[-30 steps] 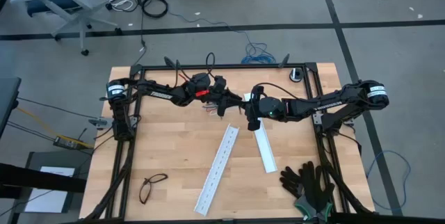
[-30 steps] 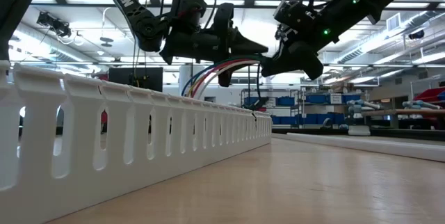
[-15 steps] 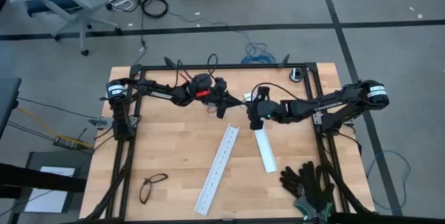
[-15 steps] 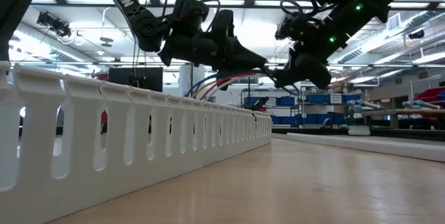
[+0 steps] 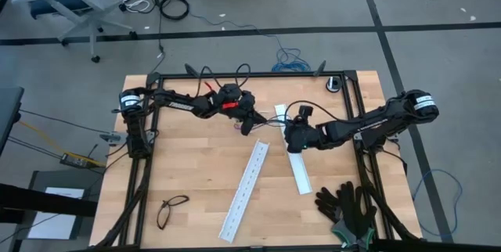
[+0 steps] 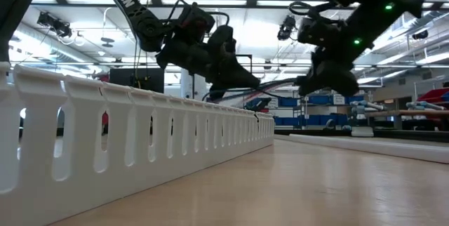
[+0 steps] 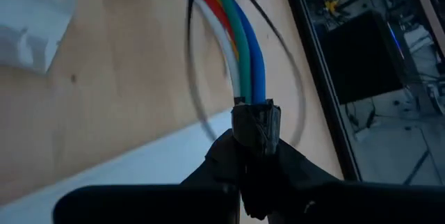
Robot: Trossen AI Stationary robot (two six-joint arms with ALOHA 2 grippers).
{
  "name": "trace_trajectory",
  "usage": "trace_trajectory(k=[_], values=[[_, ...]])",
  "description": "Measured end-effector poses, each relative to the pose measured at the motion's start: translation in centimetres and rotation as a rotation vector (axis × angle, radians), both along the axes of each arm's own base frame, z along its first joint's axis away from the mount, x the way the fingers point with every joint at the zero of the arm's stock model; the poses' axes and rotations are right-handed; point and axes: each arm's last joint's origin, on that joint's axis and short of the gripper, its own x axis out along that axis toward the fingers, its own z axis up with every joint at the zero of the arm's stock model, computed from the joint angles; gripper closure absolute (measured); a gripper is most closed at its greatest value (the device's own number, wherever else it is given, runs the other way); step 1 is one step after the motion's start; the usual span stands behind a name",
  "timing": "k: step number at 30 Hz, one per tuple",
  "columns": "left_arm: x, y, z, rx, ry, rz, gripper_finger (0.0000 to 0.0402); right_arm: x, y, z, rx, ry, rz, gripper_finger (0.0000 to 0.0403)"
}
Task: Ziptie cables
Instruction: Wrap the cable wire in the zip tie
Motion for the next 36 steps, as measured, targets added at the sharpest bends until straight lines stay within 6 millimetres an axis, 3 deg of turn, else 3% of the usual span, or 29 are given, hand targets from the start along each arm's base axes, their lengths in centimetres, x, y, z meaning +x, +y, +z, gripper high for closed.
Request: trace_trajectory(k=[7,12,19,27,36], values=[[-1.2,-0.3,2.5,0.068,0.011,0.006,0.0401,-3.1,0.7,-0.4,0.055,-0.097,0.002,0.0386],[-1.4,-1.2,3.7,0.092,-0.004,-0.01,0.0401,-4.9,-0.5,-0.9,0.182,-0.257,0.167,0.0386],[-0.3,-2.3,2.8,0.126,-0.014,0.054,0.0401,-7.3,-2.9,-3.0,0.346,-0.362,0.149,0.0386],[0.5,-1.4,0.6,0.091,-0.014,0.07,0.0401,-7.9,-2.7,-3.1,0.509,-0.407,0.16,0.0361],[1.2,-1.3,0.7,0.072,-0.066,0.049,0.0401,-8.1,-2.5,-3.1,0.622,-0.421,0.122,0.0355]])
